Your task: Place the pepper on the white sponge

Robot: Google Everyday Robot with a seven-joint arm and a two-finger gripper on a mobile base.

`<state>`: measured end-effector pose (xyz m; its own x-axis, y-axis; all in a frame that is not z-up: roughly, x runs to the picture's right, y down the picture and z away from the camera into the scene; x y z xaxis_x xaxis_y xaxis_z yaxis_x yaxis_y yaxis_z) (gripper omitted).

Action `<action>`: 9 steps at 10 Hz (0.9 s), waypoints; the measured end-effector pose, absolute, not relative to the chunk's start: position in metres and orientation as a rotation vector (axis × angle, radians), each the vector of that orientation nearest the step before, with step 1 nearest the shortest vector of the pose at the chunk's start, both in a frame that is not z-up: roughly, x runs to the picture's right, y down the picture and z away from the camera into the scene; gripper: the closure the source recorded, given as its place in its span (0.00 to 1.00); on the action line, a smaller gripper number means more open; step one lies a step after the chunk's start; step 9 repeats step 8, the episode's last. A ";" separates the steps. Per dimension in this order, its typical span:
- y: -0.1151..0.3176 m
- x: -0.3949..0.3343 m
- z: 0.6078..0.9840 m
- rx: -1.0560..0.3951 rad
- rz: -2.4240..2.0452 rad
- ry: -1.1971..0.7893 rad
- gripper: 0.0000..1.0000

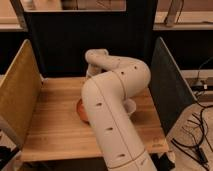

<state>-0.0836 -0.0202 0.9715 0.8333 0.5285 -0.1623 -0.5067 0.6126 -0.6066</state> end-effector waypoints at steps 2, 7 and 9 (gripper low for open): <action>-0.028 -0.072 0.975 -0.675 0.637 -0.018 0.20; -0.025 -0.073 0.972 -0.681 0.657 -0.026 0.20; -0.034 -0.068 0.968 -0.661 0.676 -0.028 0.20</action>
